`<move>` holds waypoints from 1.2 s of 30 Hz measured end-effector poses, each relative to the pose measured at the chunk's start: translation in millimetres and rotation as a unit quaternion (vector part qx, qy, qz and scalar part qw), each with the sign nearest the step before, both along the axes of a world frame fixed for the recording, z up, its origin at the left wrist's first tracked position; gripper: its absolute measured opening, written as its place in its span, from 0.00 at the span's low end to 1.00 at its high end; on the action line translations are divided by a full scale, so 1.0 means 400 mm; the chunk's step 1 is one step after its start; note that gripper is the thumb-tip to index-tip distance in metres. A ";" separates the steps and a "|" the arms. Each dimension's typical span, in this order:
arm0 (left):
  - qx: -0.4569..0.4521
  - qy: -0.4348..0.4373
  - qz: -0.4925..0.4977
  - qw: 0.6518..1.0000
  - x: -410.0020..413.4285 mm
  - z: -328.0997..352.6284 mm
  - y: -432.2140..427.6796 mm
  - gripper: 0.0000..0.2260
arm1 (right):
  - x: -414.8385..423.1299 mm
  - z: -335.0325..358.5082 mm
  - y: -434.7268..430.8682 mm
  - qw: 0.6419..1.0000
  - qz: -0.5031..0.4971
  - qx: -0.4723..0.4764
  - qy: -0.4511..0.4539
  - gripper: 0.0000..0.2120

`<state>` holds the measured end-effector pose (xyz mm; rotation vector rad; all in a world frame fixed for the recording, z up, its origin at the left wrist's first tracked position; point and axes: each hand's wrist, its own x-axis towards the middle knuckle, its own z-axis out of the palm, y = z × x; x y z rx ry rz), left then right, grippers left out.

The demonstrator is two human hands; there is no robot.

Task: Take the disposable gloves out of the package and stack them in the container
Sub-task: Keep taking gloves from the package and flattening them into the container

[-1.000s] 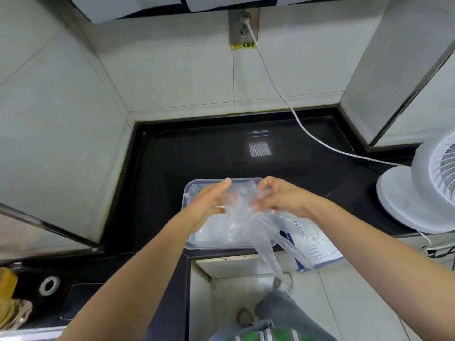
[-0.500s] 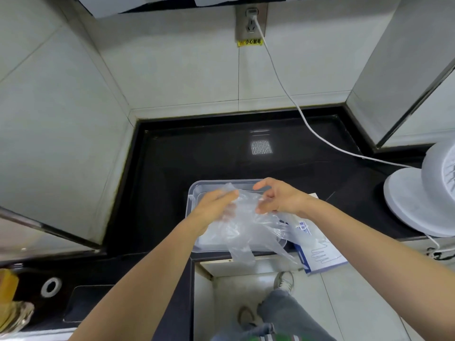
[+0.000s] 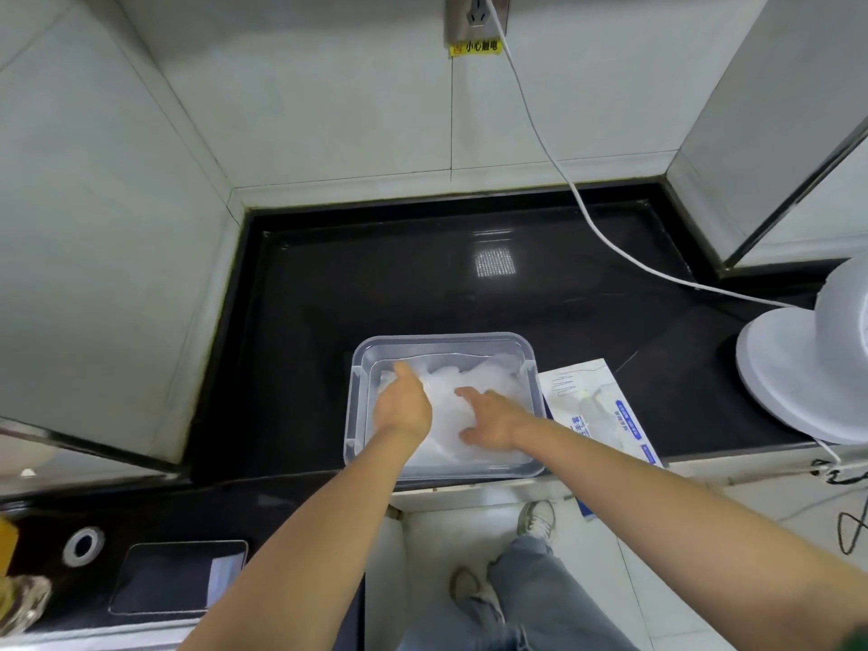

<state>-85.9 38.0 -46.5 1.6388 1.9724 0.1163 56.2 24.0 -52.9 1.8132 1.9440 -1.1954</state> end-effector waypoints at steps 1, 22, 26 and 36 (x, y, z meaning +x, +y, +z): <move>-0.009 0.012 -0.003 1.000 -0.004 -0.003 -0.004 0.18 | -0.003 -0.012 0.000 1.000 0.006 -0.012 -0.020 0.36; -0.159 0.060 -0.141 0.975 -0.027 -0.063 -0.014 0.32 | 0.020 0.065 0.022 0.959 -0.140 0.109 0.222 0.11; 0.053 0.026 -0.090 0.994 0.015 0.012 -0.016 0.14 | 0.146 0.158 0.000 0.888 -0.228 0.302 0.262 0.02; 0.088 -0.137 -0.187 0.969 0.298 0.126 -0.085 0.13 | 0.388 0.021 -0.100 0.978 -0.175 0.107 0.024 0.21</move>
